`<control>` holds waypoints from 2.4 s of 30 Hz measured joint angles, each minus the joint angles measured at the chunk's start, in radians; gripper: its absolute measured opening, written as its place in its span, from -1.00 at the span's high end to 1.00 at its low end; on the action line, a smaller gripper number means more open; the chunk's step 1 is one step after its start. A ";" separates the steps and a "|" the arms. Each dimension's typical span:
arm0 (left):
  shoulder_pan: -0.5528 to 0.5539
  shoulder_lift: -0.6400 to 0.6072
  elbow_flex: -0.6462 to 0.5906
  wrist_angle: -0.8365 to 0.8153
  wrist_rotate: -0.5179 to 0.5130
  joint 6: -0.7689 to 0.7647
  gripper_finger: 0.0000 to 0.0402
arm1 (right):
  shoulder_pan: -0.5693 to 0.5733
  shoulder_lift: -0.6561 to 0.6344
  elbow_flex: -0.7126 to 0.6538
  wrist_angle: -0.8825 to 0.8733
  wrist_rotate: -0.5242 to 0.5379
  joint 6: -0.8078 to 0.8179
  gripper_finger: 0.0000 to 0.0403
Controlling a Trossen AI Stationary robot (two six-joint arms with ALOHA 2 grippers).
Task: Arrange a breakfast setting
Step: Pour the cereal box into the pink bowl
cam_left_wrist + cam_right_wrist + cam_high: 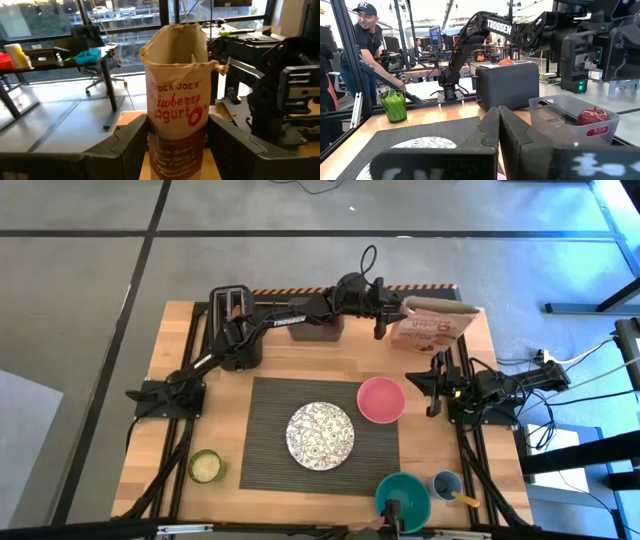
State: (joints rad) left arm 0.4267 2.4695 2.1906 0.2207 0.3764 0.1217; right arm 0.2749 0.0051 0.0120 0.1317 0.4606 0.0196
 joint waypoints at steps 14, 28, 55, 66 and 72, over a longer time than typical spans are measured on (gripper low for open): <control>-0.038 0.000 0.000 -0.003 -0.043 0.046 0.88 | 0.000 0.000 0.000 0.002 0.000 0.000 1.00; -0.059 -0.112 -0.002 -0.139 -0.060 0.053 0.99 | 0.000 -0.001 0.000 0.007 -0.009 0.002 1.00; -0.153 -0.483 0.000 -0.734 -0.262 0.186 1.00 | 0.000 -0.001 0.000 -0.004 -0.008 -0.028 -0.29; -0.239 -0.823 -0.309 -0.805 -0.349 0.226 1.00 | 0.000 -0.001 -0.001 0.009 0.000 -0.052 -0.26; -0.287 -1.064 -0.626 -0.597 -0.367 0.203 1.00 | -0.001 0.031 -0.001 0.173 0.072 -0.159 -0.26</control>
State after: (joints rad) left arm 0.1399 1.4050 1.5644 -0.3761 0.0091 0.3242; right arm 0.2742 0.0358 0.0113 0.3044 0.5323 -0.1395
